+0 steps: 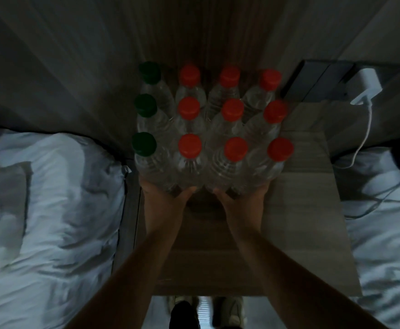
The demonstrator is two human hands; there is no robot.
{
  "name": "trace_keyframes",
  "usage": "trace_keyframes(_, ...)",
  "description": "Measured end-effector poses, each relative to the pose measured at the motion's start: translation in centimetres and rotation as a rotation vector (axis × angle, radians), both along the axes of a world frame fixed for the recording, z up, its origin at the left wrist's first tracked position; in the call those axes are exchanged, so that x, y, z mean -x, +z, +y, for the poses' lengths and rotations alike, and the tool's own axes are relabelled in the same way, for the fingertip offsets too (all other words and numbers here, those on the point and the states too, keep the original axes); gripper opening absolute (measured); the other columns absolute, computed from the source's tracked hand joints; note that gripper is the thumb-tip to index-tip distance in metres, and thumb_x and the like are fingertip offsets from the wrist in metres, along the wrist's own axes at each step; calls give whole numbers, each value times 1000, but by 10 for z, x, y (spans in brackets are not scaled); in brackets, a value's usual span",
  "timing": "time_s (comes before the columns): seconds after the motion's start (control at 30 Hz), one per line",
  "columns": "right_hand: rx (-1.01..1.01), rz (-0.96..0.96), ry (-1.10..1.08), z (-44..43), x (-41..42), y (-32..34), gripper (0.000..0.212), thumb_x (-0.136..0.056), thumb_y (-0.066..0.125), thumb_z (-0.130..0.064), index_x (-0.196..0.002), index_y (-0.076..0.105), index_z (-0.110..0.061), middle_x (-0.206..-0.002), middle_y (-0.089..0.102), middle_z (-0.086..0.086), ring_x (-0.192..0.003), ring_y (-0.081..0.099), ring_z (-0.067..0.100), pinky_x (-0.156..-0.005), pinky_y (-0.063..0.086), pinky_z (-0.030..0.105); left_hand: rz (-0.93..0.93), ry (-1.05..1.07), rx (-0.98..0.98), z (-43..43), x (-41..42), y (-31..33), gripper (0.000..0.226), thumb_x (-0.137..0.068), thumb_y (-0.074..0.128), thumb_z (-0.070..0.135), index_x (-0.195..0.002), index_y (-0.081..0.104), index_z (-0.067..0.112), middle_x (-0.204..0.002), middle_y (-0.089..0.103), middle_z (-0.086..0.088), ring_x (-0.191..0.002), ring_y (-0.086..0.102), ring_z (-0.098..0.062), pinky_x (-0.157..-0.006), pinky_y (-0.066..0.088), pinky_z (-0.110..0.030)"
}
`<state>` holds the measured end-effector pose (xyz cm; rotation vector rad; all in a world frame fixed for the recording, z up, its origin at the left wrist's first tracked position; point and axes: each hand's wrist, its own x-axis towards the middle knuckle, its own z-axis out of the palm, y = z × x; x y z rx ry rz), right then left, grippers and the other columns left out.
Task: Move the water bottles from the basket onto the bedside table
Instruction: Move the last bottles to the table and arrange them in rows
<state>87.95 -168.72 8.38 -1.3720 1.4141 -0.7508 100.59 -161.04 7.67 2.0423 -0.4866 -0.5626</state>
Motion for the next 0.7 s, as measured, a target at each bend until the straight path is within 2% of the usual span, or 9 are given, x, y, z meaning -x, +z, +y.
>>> trace_keyframes(0.13, -12, 11, -8, -1, 1, -4, 113, -59, 89, -26, -146, 16, -25, -149, 33, -7, -132, 36, 4, -89, 26, -4, 8, -11, -4, 1, 1, 3, 98, -62, 76, 45, -142, 25, 19, -142, 39, 8, -118, 35, 8, -80, 28, 12)
trace_keyframes(0.27, -51, 41, -9, -2, 7, -10, 112, -55, 89, -29, -144, 21, -27, -148, 34, -4, -134, 36, 12, -110, 35, 30, -52, -29, -8, 8, -4, 4, 105, -58, 76, 53, -143, 24, 21, -145, 36, 6, -124, 31, 6, -81, 21, 14)
trace_keyframes(0.33, -63, 52, 20, -3, 18, -15, 110, -49, 87, -39, -140, 27, -32, -143, 40, -6, -130, 43, 14, -106, 43, 43, -54, -58, -15, 16, -8, 2, 106, -57, 78, 52, -143, 23, 25, -146, 36, 6, -129, 34, -1, -88, 29, 5)
trace_keyframes(0.4, -77, 35, 76, -5, 31, -13, 105, -49, 88, -36, -137, 31, -37, -136, 49, -10, -123, 51, 8, -100, 50, 37, -39, -105, -34, 25, -20, -2, 107, -56, 83, 45, -142, 24, 24, -144, 38, 4, -130, 39, -9, -99, 36, -13)
trace_keyframes(0.47, -92, 24, 134, -17, 45, -12, 103, -55, 89, -20, -139, 31, -33, -129, 55, -11, -114, 55, -4, -91, 52, 19, 13, -198, -20, 30, -39, -3, 107, -56, 83, 43, -142, 24, 23, -144, 39, 6, -130, 41, -8, -99, 39, -16)
trace_keyframes(0.5, -108, 31, 173, -26, 52, -12, 103, -55, 90, -17, -139, 32, -28, -127, 58, -9, -110, 58, -4, -90, 53, 19, 74, -239, 6, 30, -48, -3, 106, -57, 82, 43, -142, 24, 25, -144, 40, 8, -130, 42, -6, -97, 40, -16)
trace_keyframes(0.6, -164, 80, 316, -51, 58, -11, 101, -47, 93, -35, -134, 43, -20, -120, 66, 0, -110, 64, 14, -92, 54, 47, 245, -297, -10, 20, -65, 4, 78, -63, 82, 27, -128, 42, 19, -130, 54, 4, -111, 57, 0, -84, 49, -14)
trace_keyframes(0.63, -174, 97, 359, -55, 57, -12, 98, -45, 92, -44, -129, 49, -20, -118, 67, -1, -110, 64, 15, -93, 53, 48, 247, -286, -49, 16, -64, 7, 65, -61, 82, 31, -116, 48, 18, -122, 59, 2, -97, 61, 0, -77, 49, -16)
trace_keyframes(0.7, -173, 107, 388, -56, 49, -11, 86, -45, 88, -49, -120, 58, -24, -116, 68, -5, -110, 63, 12, -95, 52, 45, 205, -245, -198, 8, -62, 14, 78, -42, 75, 60, -102, 48, 17, -117, 61, -10, -86, 55, -8, -76, 45, -26)
